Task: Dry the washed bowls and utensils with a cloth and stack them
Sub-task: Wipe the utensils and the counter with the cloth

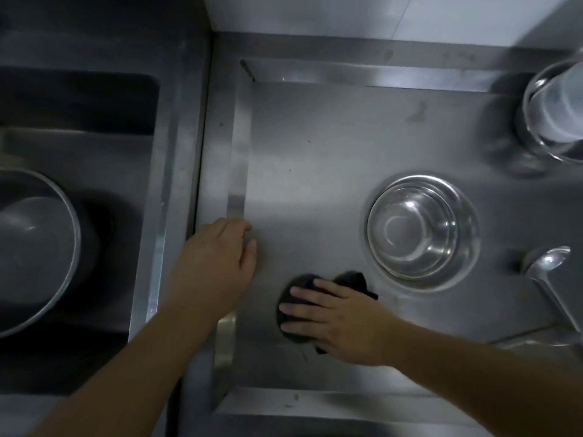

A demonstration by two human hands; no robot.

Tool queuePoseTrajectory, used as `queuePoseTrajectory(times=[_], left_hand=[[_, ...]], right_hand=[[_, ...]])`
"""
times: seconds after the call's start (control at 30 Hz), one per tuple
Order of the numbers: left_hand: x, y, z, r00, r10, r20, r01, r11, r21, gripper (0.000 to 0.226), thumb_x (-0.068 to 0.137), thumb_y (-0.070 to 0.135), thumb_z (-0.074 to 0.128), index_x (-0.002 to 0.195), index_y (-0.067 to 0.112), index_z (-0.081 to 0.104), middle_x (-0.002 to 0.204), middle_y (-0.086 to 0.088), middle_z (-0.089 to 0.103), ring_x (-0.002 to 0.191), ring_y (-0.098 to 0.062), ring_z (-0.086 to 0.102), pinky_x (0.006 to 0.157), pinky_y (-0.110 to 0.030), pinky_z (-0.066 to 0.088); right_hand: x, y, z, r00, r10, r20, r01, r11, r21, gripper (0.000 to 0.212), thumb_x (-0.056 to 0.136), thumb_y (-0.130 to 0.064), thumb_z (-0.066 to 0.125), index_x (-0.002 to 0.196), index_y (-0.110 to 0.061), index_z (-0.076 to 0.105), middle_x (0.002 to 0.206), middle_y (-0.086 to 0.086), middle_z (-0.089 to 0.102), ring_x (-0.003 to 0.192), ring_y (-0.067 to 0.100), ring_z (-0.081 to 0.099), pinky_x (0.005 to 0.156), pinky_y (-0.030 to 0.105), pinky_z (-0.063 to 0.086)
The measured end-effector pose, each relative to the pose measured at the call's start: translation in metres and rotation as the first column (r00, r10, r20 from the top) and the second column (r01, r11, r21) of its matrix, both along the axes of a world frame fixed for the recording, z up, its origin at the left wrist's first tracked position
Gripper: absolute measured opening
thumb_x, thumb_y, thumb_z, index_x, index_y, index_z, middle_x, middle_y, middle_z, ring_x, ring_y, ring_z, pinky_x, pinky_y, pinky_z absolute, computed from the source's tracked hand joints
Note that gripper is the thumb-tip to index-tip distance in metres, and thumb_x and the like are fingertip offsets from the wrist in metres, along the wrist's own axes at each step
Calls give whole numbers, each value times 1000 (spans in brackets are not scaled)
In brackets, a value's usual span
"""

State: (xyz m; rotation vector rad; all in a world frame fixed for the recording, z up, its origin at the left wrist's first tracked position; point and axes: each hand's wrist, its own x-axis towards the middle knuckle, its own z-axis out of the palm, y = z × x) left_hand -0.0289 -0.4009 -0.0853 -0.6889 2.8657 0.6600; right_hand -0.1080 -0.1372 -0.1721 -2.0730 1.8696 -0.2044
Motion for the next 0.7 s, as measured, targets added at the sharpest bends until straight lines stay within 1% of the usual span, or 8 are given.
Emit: queuePoseTrajectory(times=[0.1, 0.13, 0.2, 0.27, 0.3, 0.5, 0.6, 0.7], left_hand=[[8, 19, 8, 1000, 15, 14, -15, 1000, 3, 29, 102, 30, 56, 125, 15, 67, 113, -4, 71, 99, -27, 66, 85, -40, 56], [13, 27, 10, 1000, 25, 18, -25, 1000, 9, 29, 102, 29, 58, 126, 16, 67, 114, -4, 71, 100, -27, 66, 86, -41, 56], [25, 42, 12, 998, 55, 13, -55, 998, 10, 30, 101, 28, 61, 127, 14, 67, 115, -5, 72, 103, -27, 66, 89, -41, 56], [39, 58, 13, 996, 84, 12, -84, 996, 9, 30, 101, 26, 62, 127, 13, 68, 116, -6, 72, 105, -27, 66, 89, -41, 54], [45, 67, 14, 995, 96, 18, -96, 995, 13, 30, 101, 26, 62, 127, 13, 67, 117, -6, 71, 106, -27, 66, 90, -40, 53], [76, 116, 24, 990, 130, 63, -132, 991, 33, 29, 99, 23, 66, 126, 13, 68, 116, -6, 72, 108, -29, 66, 94, -45, 55], [80, 128, 28, 985, 156, 76, -159, 987, 29, 30, 100, 24, 64, 128, 12, 67, 118, -7, 72, 110, -29, 66, 95, -48, 55], [79, 132, 30, 984, 153, 88, -156, 987, 34, 31, 102, 27, 60, 130, 14, 65, 120, -5, 70, 111, -27, 64, 95, -47, 55]], right_hand=[[-40, -16, 0, 987, 153, -51, -156, 986, -53, 53, 102, -42, 50, 153, -29, 53, 165, 0, 44, 156, 28, 32, 126, 48, 19], [-61, -28, -2, 994, 69, -81, -76, 993, -91, 52, 98, -38, 57, 146, -22, 60, 159, 7, 52, 149, 34, 42, 122, 49, 26], [-104, -52, -2, 967, -251, -52, 242, 961, -135, 49, 95, -31, 62, 141, -14, 63, 151, 15, 57, 141, 42, 50, 119, 54, 33], [-117, -57, 3, 853, -522, -28, 518, 852, -79, 52, 103, -34, 51, 153, -19, 53, 163, 10, 46, 153, 38, 36, 125, 56, 27], [-110, -53, 0, 818, -574, -30, 571, 818, -69, 53, 105, -36, 46, 156, -22, 48, 166, 6, 41, 157, 34, 30, 128, 54, 23], [15, 16, -2, 903, -429, 8, 428, 901, -71, 67, 92, -39, 69, 155, -26, 50, 166, 3, 42, 155, 35, 34, 126, 54, 22], [83, 70, -1, 919, -392, 33, 393, 918, -43, 59, 101, -39, 58, 158, -33, 44, 170, -6, 34, 160, 24, 24, 128, 51, 22], [83, 86, -4, 919, -394, -6, 393, 917, -63, 58, 100, -38, 59, 157, -34, 47, 168, -7, 38, 159, 22, 29, 125, 51, 27]])
